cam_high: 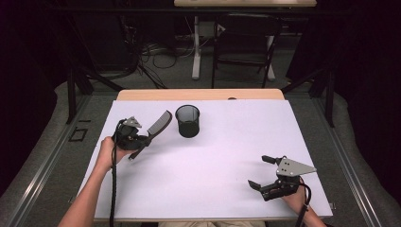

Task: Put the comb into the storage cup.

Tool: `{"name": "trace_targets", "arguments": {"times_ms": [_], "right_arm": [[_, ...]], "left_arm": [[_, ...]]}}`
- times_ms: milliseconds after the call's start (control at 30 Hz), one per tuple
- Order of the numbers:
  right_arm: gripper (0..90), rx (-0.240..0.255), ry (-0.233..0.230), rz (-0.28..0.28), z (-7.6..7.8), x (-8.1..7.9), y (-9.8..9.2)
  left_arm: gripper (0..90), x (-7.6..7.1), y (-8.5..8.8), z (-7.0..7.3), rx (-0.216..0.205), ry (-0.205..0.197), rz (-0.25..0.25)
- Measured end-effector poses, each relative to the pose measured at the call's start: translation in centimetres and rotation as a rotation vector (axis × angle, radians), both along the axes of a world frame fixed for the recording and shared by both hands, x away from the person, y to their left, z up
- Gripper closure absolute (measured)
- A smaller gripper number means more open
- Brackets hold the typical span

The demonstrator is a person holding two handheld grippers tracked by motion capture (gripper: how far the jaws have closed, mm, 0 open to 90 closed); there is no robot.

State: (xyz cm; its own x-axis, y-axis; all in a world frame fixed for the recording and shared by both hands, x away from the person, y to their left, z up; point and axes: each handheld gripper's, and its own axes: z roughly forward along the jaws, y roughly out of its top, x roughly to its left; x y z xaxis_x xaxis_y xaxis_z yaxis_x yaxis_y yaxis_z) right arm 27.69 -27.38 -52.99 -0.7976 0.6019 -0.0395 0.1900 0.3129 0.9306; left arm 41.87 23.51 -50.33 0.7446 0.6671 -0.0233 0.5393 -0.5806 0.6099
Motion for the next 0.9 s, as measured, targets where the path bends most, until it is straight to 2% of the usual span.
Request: {"name": "trace_targets", "arguments": {"times_ms": [200, 567, 900], "right_arm": [[0.2, 0.0, 0.0, -0.001, 0.0, 0.0, 0.0], [0.2, 0.0, 0.001, -0.002, 0.0, 0.0, 0.0], [0.2, -0.002, 0.0, 0.001, 0.0, 0.0, 0.0]], "left_arm": [[72.5, -0.5, -0.3, 0.0, -0.049, -0.044, 0.038], [72.5, -1.5, -0.6, -0.2, -0.114, -0.144, 0.102], [72.5, -1.8, -0.9, -0.6, -0.146, -0.181, 0.132]]}}
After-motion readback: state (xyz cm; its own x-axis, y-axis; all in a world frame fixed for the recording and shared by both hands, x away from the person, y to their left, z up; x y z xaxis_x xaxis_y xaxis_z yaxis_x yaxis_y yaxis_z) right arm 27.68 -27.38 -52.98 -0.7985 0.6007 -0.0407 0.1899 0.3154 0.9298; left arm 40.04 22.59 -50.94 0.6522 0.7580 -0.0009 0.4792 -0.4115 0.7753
